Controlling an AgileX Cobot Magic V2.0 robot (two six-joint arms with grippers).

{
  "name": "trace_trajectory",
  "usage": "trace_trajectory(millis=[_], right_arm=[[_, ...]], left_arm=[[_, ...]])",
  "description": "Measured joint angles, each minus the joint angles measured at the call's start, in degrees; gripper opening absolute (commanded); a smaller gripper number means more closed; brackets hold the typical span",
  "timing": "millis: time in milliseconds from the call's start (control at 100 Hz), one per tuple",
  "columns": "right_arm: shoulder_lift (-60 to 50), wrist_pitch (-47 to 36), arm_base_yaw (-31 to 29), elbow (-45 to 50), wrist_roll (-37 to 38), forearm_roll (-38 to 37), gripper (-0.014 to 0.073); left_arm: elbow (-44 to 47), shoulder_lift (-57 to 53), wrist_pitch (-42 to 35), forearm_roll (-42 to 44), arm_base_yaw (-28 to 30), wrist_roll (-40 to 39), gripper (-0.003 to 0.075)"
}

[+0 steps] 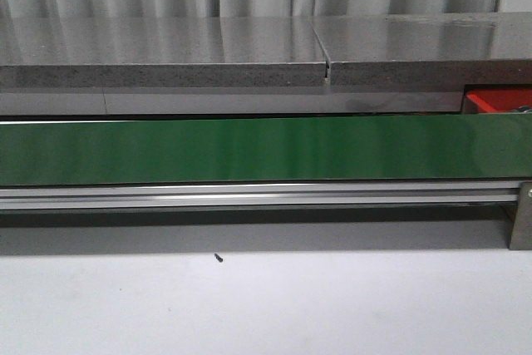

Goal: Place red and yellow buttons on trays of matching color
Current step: 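Grasp a red-capped button with the left gripper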

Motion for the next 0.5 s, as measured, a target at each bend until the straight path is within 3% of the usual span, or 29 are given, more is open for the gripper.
trace_trajectory(millis=[500], right_arm=[[0.0,0.0,0.0,0.0,0.0,0.0,-0.0115]], left_arm=[[-7.4,15.7,-0.1,-0.1,-11.2,0.2,0.0170]])
